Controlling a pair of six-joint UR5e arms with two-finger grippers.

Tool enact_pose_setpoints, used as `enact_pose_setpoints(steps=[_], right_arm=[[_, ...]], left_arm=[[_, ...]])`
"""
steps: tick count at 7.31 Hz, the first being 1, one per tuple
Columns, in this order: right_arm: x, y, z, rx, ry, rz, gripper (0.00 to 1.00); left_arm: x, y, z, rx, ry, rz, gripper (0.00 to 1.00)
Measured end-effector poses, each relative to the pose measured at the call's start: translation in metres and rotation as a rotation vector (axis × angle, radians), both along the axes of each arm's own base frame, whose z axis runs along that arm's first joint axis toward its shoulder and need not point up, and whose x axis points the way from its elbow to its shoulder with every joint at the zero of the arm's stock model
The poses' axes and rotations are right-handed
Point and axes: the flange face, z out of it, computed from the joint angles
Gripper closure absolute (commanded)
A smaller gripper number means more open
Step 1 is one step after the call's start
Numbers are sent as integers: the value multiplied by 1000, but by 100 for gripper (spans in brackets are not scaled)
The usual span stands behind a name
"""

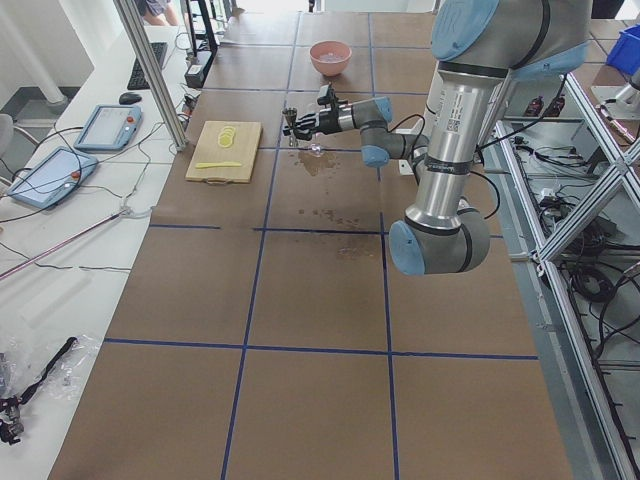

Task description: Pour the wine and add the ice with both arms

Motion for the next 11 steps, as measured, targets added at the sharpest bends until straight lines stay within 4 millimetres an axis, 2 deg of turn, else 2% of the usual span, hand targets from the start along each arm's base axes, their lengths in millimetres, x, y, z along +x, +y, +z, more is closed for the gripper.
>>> enact_pose_setpoints(steps=[2,4,6,8,11], right_arm=[[-23,1,-17,-13,5,-1,0],[-44,5,-33,-22,12,-1,0],[-58,5,-45,-22,13,-1,0],[-71,3,-54,-14,26,-3,0],[-95,12,-73,9,59,11,0]], left_arm=[[9,2,-21,5,24,69,100],[12,5,-27,6,31,88,100],[19,8,-32,14,20,101,100],[30,17,-41,36,-16,131,100],[46,33,-47,84,-125,178,100]])
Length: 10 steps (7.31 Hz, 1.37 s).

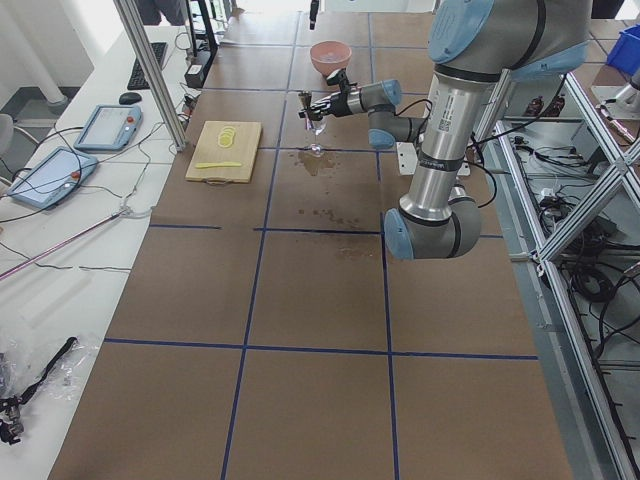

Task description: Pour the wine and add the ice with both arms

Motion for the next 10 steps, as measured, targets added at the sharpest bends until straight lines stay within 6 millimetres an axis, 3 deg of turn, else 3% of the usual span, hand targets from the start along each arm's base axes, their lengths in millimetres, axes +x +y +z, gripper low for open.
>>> enact_pose_setpoints(steps=[4,7,10], right_arm=[[-46,15,-18,6,-14,34,0],[-50,17,-16,2,-12,37,0],[-48,19,-11,2,-6,33,0]], left_arm=[[17,5,4,80,-186,-14,100],[31,4,0,146,-341,-29,100],[33,3,2,219,-532,-33,100]])
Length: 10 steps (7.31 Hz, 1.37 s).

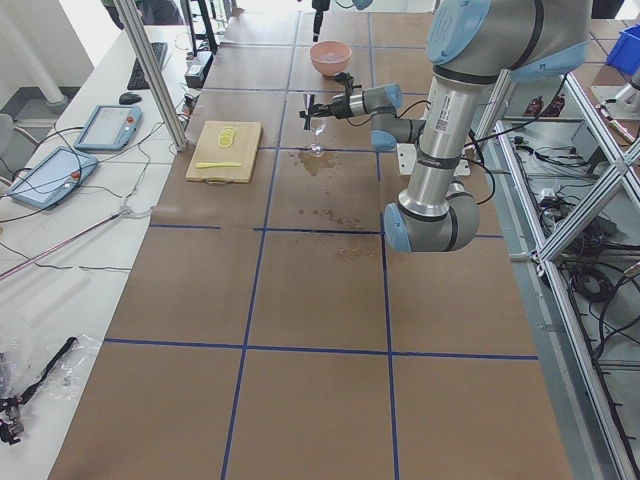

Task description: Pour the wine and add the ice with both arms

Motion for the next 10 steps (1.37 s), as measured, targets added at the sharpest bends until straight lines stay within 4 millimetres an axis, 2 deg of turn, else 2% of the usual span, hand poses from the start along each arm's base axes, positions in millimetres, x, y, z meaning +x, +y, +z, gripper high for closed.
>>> enact_pose_setpoints(steps=[5,10], right_arm=[[3,5,8,-9,4,-5,0],[4,6,12,-16,7,-6,0]], left_arm=[[2,-2,-3,88,-263,-16,100],[5,4,-24,183,-504,7,100]])
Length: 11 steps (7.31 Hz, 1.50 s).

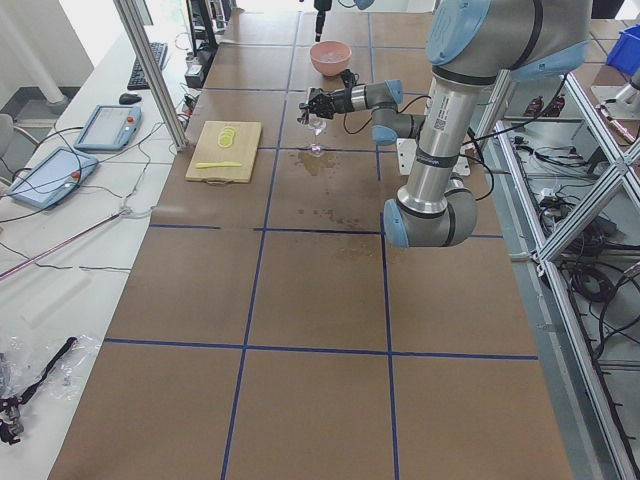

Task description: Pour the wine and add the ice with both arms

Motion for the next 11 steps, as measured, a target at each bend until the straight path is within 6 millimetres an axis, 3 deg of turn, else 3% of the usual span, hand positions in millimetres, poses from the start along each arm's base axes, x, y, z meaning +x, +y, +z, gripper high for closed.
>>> enact_pose_setpoints(steps=[5,11], right_arm=[[0,0,0,-2,-2,-1,0],[0,0,0,-1,-2,-2,0]], left_arm=[[6,8,0,47,-205,-9,100],[-1,12,7,51,-142,-18,100]])
